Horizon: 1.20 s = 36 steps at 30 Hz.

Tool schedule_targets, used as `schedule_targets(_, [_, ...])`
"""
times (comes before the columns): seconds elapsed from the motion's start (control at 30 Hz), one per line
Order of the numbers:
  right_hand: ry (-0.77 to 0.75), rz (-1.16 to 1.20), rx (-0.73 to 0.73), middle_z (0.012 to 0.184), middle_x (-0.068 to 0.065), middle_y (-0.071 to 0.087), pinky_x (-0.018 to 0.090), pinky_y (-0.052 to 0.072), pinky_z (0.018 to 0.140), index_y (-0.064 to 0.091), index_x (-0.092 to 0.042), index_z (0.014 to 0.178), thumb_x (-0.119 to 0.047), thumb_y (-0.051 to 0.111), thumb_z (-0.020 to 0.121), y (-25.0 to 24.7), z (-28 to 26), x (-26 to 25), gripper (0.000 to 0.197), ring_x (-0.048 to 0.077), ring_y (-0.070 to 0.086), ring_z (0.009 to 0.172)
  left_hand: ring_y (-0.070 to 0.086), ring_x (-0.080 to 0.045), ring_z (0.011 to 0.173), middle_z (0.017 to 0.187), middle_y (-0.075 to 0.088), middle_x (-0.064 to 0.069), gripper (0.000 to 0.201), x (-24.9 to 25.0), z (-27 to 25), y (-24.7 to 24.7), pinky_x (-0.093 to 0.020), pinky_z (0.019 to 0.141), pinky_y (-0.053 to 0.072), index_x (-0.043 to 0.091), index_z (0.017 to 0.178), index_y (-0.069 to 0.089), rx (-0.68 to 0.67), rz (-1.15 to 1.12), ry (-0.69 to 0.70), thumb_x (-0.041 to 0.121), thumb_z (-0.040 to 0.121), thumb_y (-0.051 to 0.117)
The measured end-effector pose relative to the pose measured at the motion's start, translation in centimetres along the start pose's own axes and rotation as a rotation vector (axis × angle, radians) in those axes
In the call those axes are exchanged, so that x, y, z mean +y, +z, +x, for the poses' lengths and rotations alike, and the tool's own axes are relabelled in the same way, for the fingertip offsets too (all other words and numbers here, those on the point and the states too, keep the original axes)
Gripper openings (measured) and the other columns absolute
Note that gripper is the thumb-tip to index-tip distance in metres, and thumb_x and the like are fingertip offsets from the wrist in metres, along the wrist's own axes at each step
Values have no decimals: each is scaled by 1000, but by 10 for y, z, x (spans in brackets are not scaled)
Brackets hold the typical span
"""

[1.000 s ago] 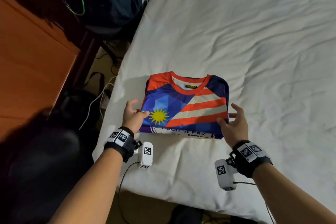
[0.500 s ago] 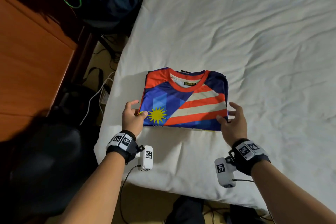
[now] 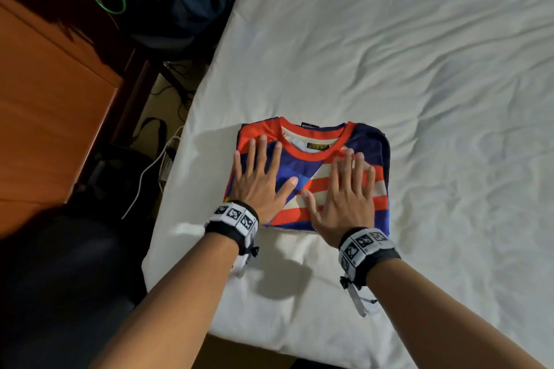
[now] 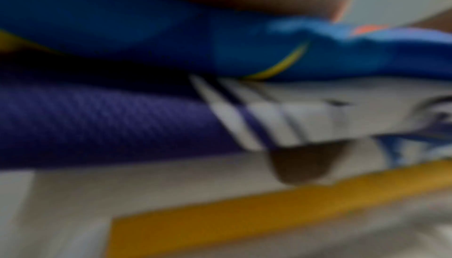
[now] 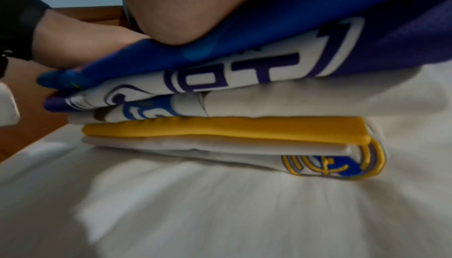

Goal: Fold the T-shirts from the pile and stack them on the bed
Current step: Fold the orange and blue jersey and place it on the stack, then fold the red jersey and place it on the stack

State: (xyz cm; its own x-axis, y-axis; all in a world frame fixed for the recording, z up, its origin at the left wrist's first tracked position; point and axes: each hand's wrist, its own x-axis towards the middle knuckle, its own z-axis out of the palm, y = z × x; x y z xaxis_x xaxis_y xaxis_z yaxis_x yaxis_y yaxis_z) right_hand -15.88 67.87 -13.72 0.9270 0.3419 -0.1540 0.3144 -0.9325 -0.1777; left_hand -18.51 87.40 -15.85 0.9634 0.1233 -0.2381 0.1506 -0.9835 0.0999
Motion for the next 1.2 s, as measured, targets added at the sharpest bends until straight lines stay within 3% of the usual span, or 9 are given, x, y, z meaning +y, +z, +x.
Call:
schedule_targets(0.23, [7, -38, -42, 168, 21, 2, 56, 3, 124, 15, -3, 160, -78, 24, 90, 18, 7, 10, 103, 39, -1, 155, -13, -22, 157, 170, -16, -3, 87, -34, 32, 10, -62, 123, -1, 19, 163, -10, -53, -68, -114, 71, 94, 2])
schedule_targets(0.33, [16, -35, -63, 168, 21, 4, 57, 6, 124, 17, -2, 160, -78, 23, 90, 14, 8, 11, 103, 40, 3, 155, -4, -30, 158, 171, -5, -11, 84, -25, 20, -3, -67, 121, 1, 12, 163, 3, 18, -57, -156, 62, 96, 8])
schedule_targets(0.43, [7, -32, -67, 168, 21, 7, 58, 7, 124, 20, -3, 159, -78, 24, 91, 12, 7, 14, 101, 40, 5, 155, -1, -31, 158, 171, 1, -14, 75, -11, -8, -4, -66, 122, 4, 14, 163, 10, 90, -33, -39, 53, 100, 19])
schedule_targets(0.57, [-86, -42, -47, 168, 16, 10, 55, 8, 124, 26, -9, 159, -72, 24, 94, 12, 2, 28, 90, 37, 8, 155, -2, -26, 158, 171, -7, -5, 75, -25, -31, 17, -63, 123, 9, 23, 164, 1, 0, -143, -109, 59, 100, 14])
schedule_targets(0.8, [-160, 4, -130, 169, 13, 10, 47, 4, 126, 21, -9, 160, -59, 17, 102, 2, -8, 61, 77, 29, 7, 156, -1, -31, 158, 171, -9, -4, 80, -26, -27, -1, -67, 121, 8, 13, 163, 1, -108, -60, -221, 57, 96, 1])
schedule_targets(0.9, [-76, 88, -266, 170, 7, 7, 42, 1, 127, 17, -13, 161, -57, 11, 98, -28, -16, 66, 77, 24, 2, 157, -5, -33, 157, 171, -5, -10, 70, 1, -31, -37, -65, 121, 6, 17, 163, 6, -163, -18, -192, 53, 104, 16])
schedule_targets(1.0, [-11, 132, -338, 169, 4, 13, 40, 5, 127, 27, -20, 157, -47, 23, 104, -74, -27, 76, 59, 23, 8, 156, 19, -33, 153, 165, 25, -11, 57, 46, -32, -82, -56, 120, 23, 21, 159, 27, -205, -29, -24, 45, 107, 30])
schedule_targets(1.07, [30, 136, -337, 164, 2, 28, 36, 14, 124, 38, -21, 153, -43, 31, 107, -114, -34, 87, 51, 22, 20, 153, 47, -30, 135, 143, 54, -6, 44, 85, -29, -114, -46, 106, 41, 21, 143, 50, -175, -83, 105, 40, 105, 37])
schedule_targets(1.2, [144, 138, -258, 146, -3, 53, 35, 40, 107, 53, -25, 141, -41, 42, 104, -206, -54, 125, 43, 21, 49, 133, 60, -34, 117, 129, 62, -8, 34, 176, -19, -187, -43, 93, 48, 21, 129, 57, -237, -124, 253, 35, 103, 40])
